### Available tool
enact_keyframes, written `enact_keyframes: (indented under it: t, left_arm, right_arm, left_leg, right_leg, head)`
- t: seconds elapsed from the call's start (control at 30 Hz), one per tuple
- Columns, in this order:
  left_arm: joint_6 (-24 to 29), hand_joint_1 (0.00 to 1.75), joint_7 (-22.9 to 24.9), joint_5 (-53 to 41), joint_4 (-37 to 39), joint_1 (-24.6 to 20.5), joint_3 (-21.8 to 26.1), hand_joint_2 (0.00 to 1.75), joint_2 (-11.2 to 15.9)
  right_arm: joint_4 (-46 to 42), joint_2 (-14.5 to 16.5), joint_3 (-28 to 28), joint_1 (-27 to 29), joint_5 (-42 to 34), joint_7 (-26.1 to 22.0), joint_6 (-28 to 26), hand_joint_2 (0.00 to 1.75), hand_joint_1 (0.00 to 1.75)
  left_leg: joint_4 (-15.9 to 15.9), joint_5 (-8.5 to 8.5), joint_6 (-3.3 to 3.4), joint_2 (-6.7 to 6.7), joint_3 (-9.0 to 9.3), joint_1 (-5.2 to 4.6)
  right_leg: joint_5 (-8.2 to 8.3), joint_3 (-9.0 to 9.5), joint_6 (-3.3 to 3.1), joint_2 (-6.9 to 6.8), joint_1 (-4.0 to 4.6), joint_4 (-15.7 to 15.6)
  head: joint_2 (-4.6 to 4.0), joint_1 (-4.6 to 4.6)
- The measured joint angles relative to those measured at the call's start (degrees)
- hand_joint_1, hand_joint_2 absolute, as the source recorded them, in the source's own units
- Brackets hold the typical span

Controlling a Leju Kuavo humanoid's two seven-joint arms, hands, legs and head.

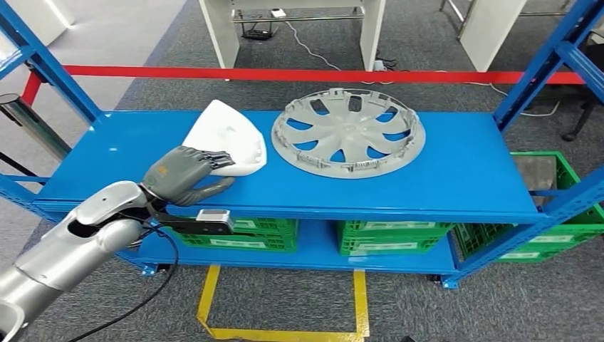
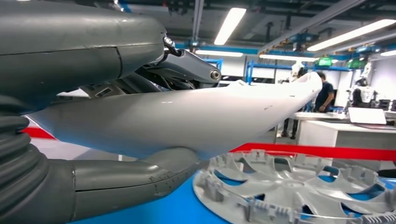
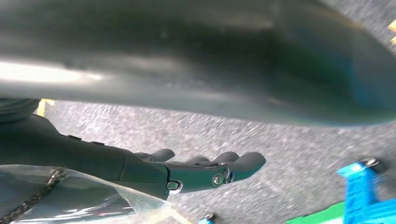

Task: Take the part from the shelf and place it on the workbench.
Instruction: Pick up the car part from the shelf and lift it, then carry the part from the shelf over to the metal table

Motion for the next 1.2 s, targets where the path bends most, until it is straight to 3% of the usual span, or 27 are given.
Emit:
enact_keyframes:
  t: [0.07, 0.1, 0.17, 0.23, 0.27, 0.3, 0.33, 0.4, 0.47, 0.5, 0.57, 0.6, 0.67, 0.73, 0.77, 0.8, 0.83, 0.9, 0.97, 1.0, 1.1, 1.13, 1.2]
  left_arm:
    - [-0.06, 1.75, -0.04, 0.02, -0.02, -0.24, 0.01, 1.75, 0.02]
    - [-0.11, 1.75, -0.04, 0.02, -0.02, -0.36, -0.01, 1.75, -0.02]
    - [-0.19, 1.75, -0.04, 0.02, -0.02, -0.47, -0.05, 1.75, -0.11]
    - [-0.23, 1.75, -0.05, 0.01, -0.02, -0.36, -0.09, 1.75, -0.14]
    - [-0.24, 1.75, -0.05, 0.01, -0.02, -0.24, -0.11, 1.75, -0.15]
    - [-0.26, 1.75, -0.05, 0.01, -0.02, -0.14, -0.13, 1.75, -0.15]
    - [-0.27, 1.75, -0.04, 0.02, -0.02, -0.08, -0.15, 1.75, -0.15]
    - [-0.30, 1.75, -0.06, 0.04, -0.02, -0.03, -0.14, 1.75, -0.16]
    - [-0.31, 1.75, -0.07, 0.10, -0.02, -0.07, -0.05, 1.75, -0.12]
    - [-0.31, 1.75, -0.09, 0.14, -0.02, -0.10, -0.02, 1.75, -0.10]
    - [-0.32, 1.75, -0.17, 0.19, -0.02, -0.09, -0.03, 1.75, -0.06]
    - [-0.33, 1.75, -0.21, 0.20, -0.02, -0.07, -0.03, 1.75, -0.03]
    - [-0.36, 1.75, -0.22, 0.20, -0.02, -0.03, -0.03, 1.75, 0.06]
    - [-0.38, 1.75, -0.22, 0.24, -0.02, 0.05, -0.07, 1.75, 0.09]
    - [-0.41, 1.75, -0.22, 0.26, -0.02, 0.15, -0.09, 1.75, 0.09]
    - [-0.44, 1.75, -0.22, 0.28, -0.02, 0.24, -0.11, 1.75, 0.09]
    - [-0.46, 1.75, -0.23, 0.29, -0.02, 0.31, -0.12, 1.75, 0.09]
    - [-0.50, 1.75, -0.24, 0.36, -0.02, 0.33, -0.09, 1.75, 0.09]
    - [-0.50, 1.75, -0.24, 0.43, -0.02, 0.26, -0.04, 1.75, 0.10]
    - [-0.50, 1.75, -0.25, 0.45, -0.02, 0.22, -0.02, 1.75, 0.15]
    - [-0.50, 1.75, -0.27, 0.46, -0.02, 0.10, 0.01, 1.75, 0.30]
    - [-0.50, 1.75, -0.28, 0.47, -0.02, 0.04, 0.01, 1.75, 0.28]
    - [-0.52, 1.75, -0.30, 0.49, -0.02, 0.02, -0.02, 1.75, 0.22]
  right_arm:
    - [0.01, 0.03, 0.00, -0.02, -0.01, -0.02, 0.00, 0.00, 0.00]
    - [0.01, 0.04, 0.00, 0.00, -0.01, -0.03, 0.00, 0.00, 0.00]
    - [0.01, 0.05, -0.01, -0.03, -0.02, -0.04, 0.00, 0.00, 0.00]
    - [0.00, -0.01, -0.04, -0.04, -0.06, -0.03, 0.00, 0.00, 0.00]
    - [0.00, -0.04, -0.06, -0.02, -0.08, -0.02, 0.00, 0.00, 0.00]
    - [0.01, -0.08, -0.08, 0.01, -0.09, -0.02, 0.00, 0.00, 0.00]
    - [0.01, -0.11, -0.08, 0.04, -0.09, -0.02, 0.00, 0.00, 0.00]
    - [-0.01, -0.12, -0.09, -0.06, -0.09, -0.01, 0.00, 0.00, 0.00]
    - [-0.02, -0.10, -0.09, -0.20, -0.09, -0.04, 0.00, 0.00, 0.00]
    - [-0.02, -0.10, -0.09, -0.21, -0.12, -0.05, 0.01, 0.00, 0.00]
    - [-0.01, -0.10, -0.09, -0.08, -0.23, -0.07, 0.01, 0.00, 0.00]
    - [-0.02, -0.10, -0.09, -0.04, -0.33, -0.06, 0.01, 0.00, 0.00]
    - [-0.03, -0.14, -0.10, -0.06, -0.44, -0.06, -0.01, 0.00, 0.00]
    - [-0.03, -0.16, -0.11, -0.02, -0.45, -0.07, -0.02, 0.00, 0.00]
    - [-0.03, -0.16, -0.11, 0.05, -0.43, -0.07, -0.02, 0.00, 0.00]
    - [-0.03, -0.16, -0.11, 0.12, -0.42, -0.07, -0.02, 0.00, 0.00]
    - [-0.03, -0.16, -0.11, 0.16, -0.40, -0.07, -0.02, 0.00, 0.00]
    - [-0.03, -0.16, -0.11, 0.14, -0.39, -0.08, -0.02, 0.00, 0.00]
    - [-0.03, -0.04, -0.11, 0.07, -0.37, -0.10, -0.02, 0.00, 0.00]
    - [-0.03, 0.01, -0.11, 0.05, -0.36, -0.12, -0.02, 0.00, 0.00]
    - [-0.03, 0.06, -0.11, 0.08, -0.29, -0.16, -0.02, 0.00, 0.00]
    - [-0.03, 0.06, -0.11, 0.07, -0.28, -0.16, -0.02, 0.00, 0.00]
    - [-0.03, 0.04, -0.11, 0.03, -0.27, -0.16, -0.02, 0.00, 0.00]
  left_leg:
    - [-0.86, 1.27, -0.04, 0.09, -0.32, -0.13]
    - [-1.44, 2.06, 0.09, 0.17, -0.56, 0.01]
    - [-2.38, 3.75, 0.21, 0.36, -1.53, 0.46]
    - [-2.41, 4.98, 0.24, 0.39, -3.13, 0.53]
    - [-2.35, 5.56, 0.10, 0.41, -3.97, 0.56]
    - [-2.27, 6.11, -0.04, 0.45, -4.78, 0.61]
    - [-2.13, 6.64, -0.24, 0.47, -5.59, 0.71]
    - [-1.52, 7.42, -0.79, 0.47, -7.02, 0.91]
    - [-0.60, 7.95, -1.43, 0.47, -8.06, 0.87]
    - [-0.31, 8.24, -1.74, 0.47, -8.34, 0.80]
    - [-0.15, 8.75, -2.36, 0.45, -8.53, 0.88]
    - [0.18, 8.24, -2.66, 0.41, -8.75, 1.00]
    - [3.61, 4.64, -3.24, 0.34, -9.99, 1.19]
    - [11.14, -0.57, -3.63, 0.30, -12.18, 1.26]
    - [14.54, -2.19, -3.67, 0.29, -12.90, 1.27]
    - [16.31, -2.73, -3.57, 0.28, -12.83, 1.26]
    - [15.69, -2.18, -3.30, 0.26, -11.64, 1.21]
    - [8.62, 0.46, -2.17, 0.18, -6.62, 0.90]
    - [1.45, 1.73, -0.89, 0.12, -2.23, 0.42]
    - [-0.31, 1.78, -0.46, 0.10, -1.39, 0.12]
    - [-1.94, 2.73, -0.03, 0.20, -1.39, -0.11]
    - [-2.47, 3.31, 0.15, 0.29, -1.42, 0.07]
    - [-3.08, 4.35, 0.25, 0.45, -1.90, 0.43]
  right_leg:
    - [0.71, -0.21, 0.77, -0.03, -0.17, -0.32]
    - [0.13, -0.65, 1.08, -0.04, -0.15, -0.05]
    - [-3.72, -2.18, 1.63, -0.03, -0.12, 3.28]
    - [-8.62, -4.01, 2.18, -0.08, -0.31, 10.24]
    - [-9.67, -4.47, 2.42, -0.12, -0.42, 13.34]
    - [-9.42, -4.22, 2.62, -0.15, -0.53, 14.95]
    - [-8.16, -2.95, 2.79, -0.18, -0.61, 14.51]
    - [-6.05, 2.28, 3.21, -0.25, -0.82, 8.04]
    - [-6.83, 7.28, 3.10, -0.11, -0.83, 0.91]
    - [-7.67, 8.30, 2.79, -0.04, -0.73, -0.83]
    - [-7.55, 8.01, 1.57, -0.11, -0.60, -1.21]
    - [-7.21, 7.73, 0.92, -0.19, -0.59, -1.23]
    - [-6.20, 7.09, -0.19, -0.36, -0.64, -1.31]
    - [-5.20, 5.99, -0.59, -0.37, -0.45, -1.23]
    - [-4.75, 5.35, -0.66, -0.37, -0.32, -1.17]
    - [-4.33, 4.74, -0.69, -0.36, -0.16, -1.13]
    - [-3.95, 4.22, -0.70, -0.35, 0.03, -1.08]
    - [-3.36, 3.57, -0.68, -0.31, 0.38, -1.04]
    - [-2.79, 3.12, -0.33, -0.34, 0.48, -1.06]
    - [-2.51, 2.92, -0.04, -0.37, 0.34, -1.10]
    - [-2.00, 2.39, 1.00, -0.41, 0.11, -1.20]
    - [-2.73, 1.83, 1.28, -0.37, 0.15, -0.39]
    - [-6.28, -0.71, 1.80, -0.31, 0.02, 4.95]
  head:
    - [0.00, -0.05]
    - [0.00, -0.01]
    - [0.00, 0.15]
    - [0.00, 0.23]
    - [0.00, 0.22]
    - [0.00, 0.20]
    - [0.00, 0.20]
    - [0.00, 0.22]
    - [0.00, 0.15]
    - [0.00, 0.13]
    - [0.00, 0.09]
    - [0.00, 0.09]
    - [0.00, -0.01]
    - [0.00, -0.09]
    - [0.00, -0.09]
    - [0.00, -0.10]
    - [0.00, -0.10]
    - [0.00, -0.09]
    - [0.00, 0.06]
    - [0.00, 0.07]
    - [0.00, -0.01]
    - [0.00, 0.06]
    - [0.00, 0.20]
